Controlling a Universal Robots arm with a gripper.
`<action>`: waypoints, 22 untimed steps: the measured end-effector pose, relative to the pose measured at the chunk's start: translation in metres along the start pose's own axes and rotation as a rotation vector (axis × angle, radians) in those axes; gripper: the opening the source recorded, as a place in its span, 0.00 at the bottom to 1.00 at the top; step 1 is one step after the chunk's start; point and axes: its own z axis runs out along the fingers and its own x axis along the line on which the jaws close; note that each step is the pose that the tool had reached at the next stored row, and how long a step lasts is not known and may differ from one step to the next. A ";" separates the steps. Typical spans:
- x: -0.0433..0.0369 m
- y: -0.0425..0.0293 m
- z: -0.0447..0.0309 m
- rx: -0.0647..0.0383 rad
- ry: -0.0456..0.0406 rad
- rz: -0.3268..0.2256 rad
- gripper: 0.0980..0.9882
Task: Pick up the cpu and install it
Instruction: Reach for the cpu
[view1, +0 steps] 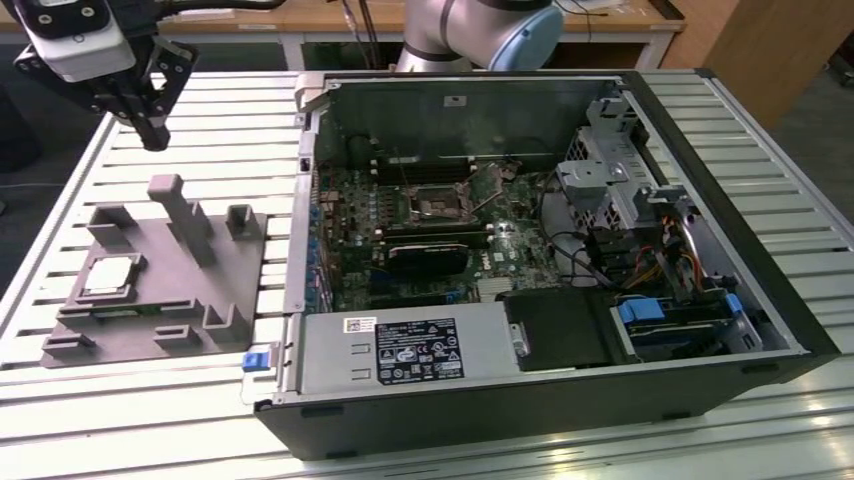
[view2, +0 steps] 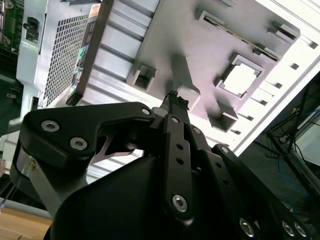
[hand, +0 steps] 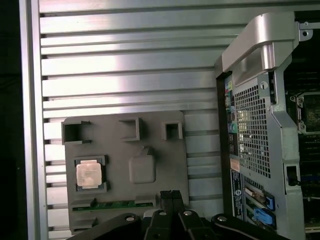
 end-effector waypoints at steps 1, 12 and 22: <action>0.0014 -0.0001 0.0000 0.000 0.0005 0.000 0.01; 0.0244 -0.0019 0.0006 0.000 0.0047 0.000 0.01; 0.0659 -0.0064 0.0011 0.000 0.0048 0.000 0.01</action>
